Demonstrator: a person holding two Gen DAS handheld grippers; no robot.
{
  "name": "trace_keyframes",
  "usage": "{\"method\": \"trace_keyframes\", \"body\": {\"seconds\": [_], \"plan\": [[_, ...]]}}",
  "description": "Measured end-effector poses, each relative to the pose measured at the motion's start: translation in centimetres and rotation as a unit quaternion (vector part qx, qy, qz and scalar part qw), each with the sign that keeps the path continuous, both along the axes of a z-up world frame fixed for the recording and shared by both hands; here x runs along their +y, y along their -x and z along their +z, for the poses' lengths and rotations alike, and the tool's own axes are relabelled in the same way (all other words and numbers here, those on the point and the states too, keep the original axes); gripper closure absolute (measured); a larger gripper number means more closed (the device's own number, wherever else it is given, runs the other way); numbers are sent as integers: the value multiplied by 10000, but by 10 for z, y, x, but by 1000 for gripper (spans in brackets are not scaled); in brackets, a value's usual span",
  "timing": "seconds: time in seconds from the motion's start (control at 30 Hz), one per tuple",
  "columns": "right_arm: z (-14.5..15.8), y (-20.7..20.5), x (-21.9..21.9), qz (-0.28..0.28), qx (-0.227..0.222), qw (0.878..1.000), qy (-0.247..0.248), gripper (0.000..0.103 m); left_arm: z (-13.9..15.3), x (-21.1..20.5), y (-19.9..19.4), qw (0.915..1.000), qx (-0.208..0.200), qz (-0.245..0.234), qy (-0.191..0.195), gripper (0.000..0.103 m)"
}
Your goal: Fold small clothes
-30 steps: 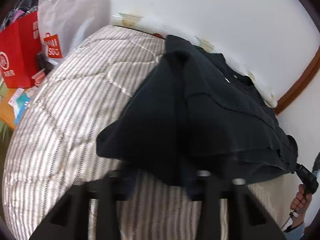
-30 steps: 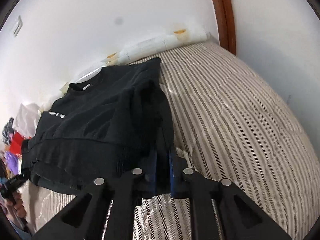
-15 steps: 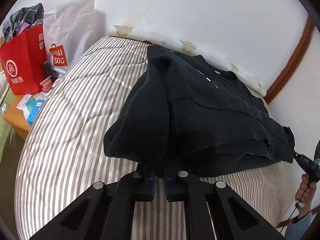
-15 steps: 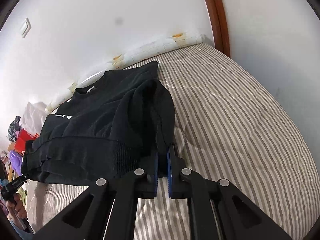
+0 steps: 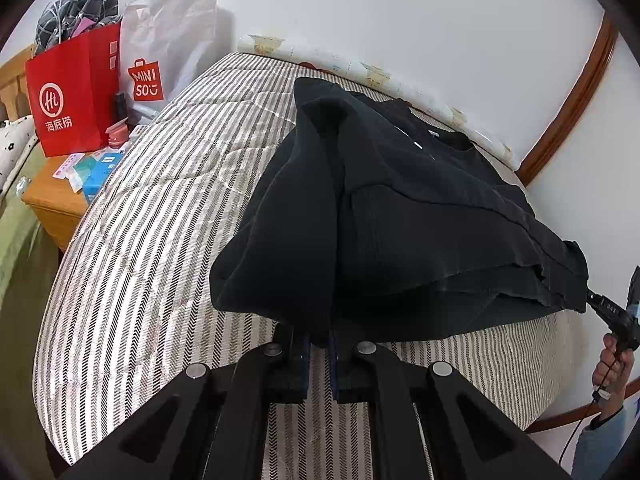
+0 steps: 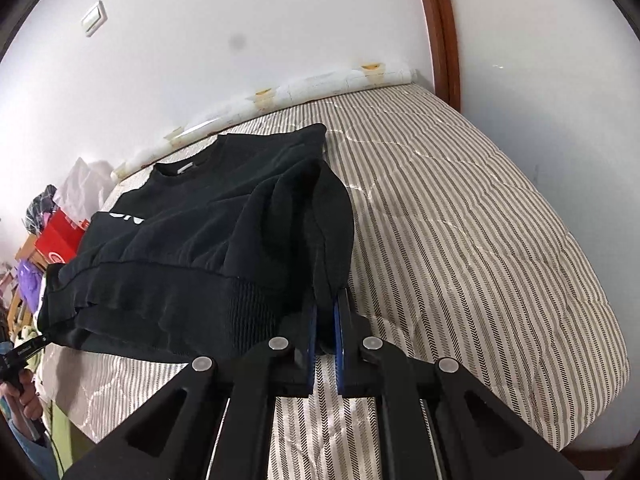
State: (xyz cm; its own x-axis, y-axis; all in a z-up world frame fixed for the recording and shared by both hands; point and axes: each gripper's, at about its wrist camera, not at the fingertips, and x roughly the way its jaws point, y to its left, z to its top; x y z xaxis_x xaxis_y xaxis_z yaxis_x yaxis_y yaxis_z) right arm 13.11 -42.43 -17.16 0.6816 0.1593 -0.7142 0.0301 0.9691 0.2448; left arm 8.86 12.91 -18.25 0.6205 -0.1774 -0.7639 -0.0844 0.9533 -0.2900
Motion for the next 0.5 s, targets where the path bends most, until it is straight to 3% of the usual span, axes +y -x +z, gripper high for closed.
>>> {"method": "trace_keyframes", "body": {"seconds": [0.13, 0.2, 0.27, 0.4, 0.5], "plan": [[2, -6, 6, -267, 19, 9990, 348, 89, 5, -7, 2, 9998, 71, -81, -150, 95], [10, 2, 7, -398, -157, 9977, 524, 89, 8, -11, 9, 9997, 64, -143, -210, 90], [19, 12, 10, -417, -321, 9970, 572, 88, 10, -14, 16, 9992, 39, -321, -229, 79], [38, 39, 23, -180, -617, 9960, 624, 86, 20, -22, 28, 9977, -214, -589, -249, 78], [38, 48, 37, 223, -511, 9971, 514, 86, 27, -29, 30, 9972, -300, -644, -254, 78]]}}
